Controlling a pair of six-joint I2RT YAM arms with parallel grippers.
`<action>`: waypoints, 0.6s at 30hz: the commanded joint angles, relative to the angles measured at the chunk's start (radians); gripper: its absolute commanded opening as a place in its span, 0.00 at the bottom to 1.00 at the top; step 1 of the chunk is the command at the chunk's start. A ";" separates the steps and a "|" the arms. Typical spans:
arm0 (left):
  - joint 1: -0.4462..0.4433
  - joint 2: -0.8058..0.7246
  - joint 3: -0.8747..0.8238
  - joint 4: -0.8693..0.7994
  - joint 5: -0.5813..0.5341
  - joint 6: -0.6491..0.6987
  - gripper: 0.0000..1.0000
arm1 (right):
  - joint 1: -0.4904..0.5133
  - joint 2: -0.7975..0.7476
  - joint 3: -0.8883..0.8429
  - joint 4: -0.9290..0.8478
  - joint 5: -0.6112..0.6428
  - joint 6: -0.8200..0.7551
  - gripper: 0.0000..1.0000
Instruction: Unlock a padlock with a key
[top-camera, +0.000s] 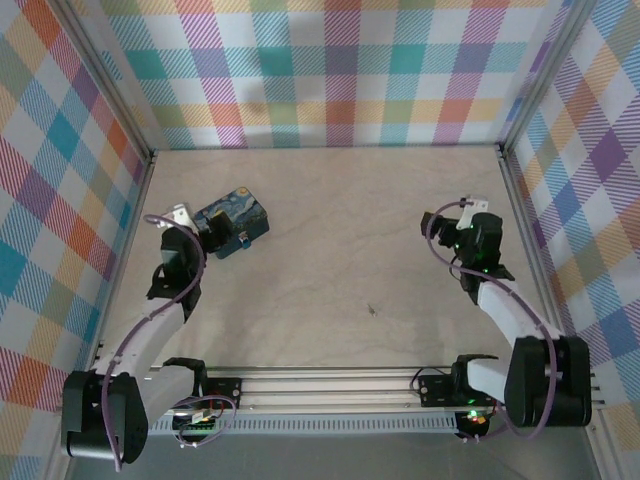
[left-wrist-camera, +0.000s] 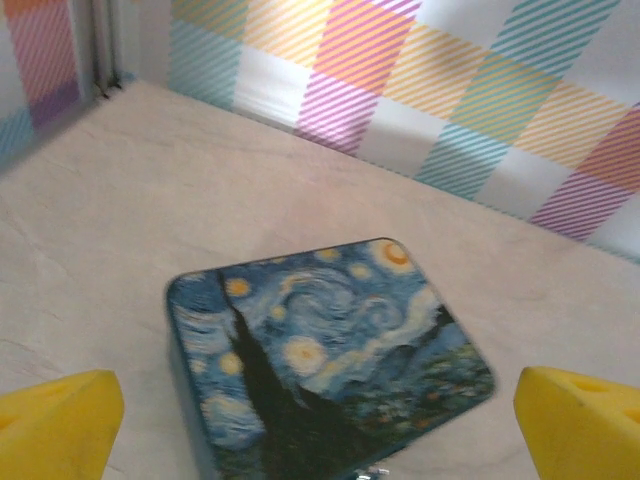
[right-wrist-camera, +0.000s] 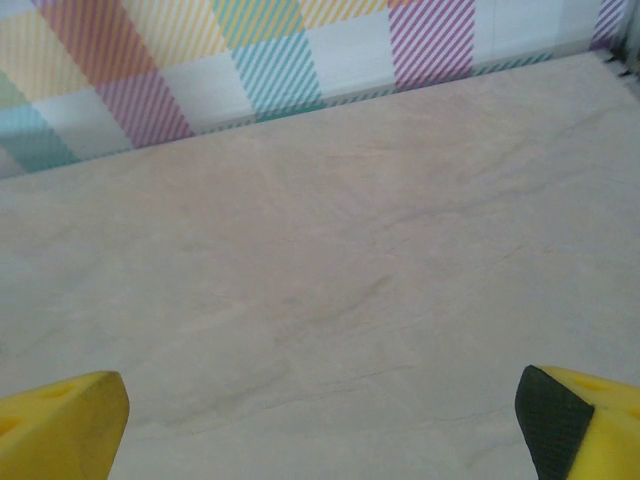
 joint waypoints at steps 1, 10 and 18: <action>0.005 -0.003 0.087 -0.227 0.137 -0.183 1.00 | 0.013 -0.065 0.041 -0.252 -0.119 0.119 1.00; -0.215 0.052 0.141 -0.247 0.299 -0.330 1.00 | 0.229 -0.113 0.123 -0.602 -0.134 0.248 0.96; -0.435 0.101 0.067 -0.086 0.313 -0.480 1.00 | 0.420 -0.077 0.101 -0.811 -0.126 0.318 0.80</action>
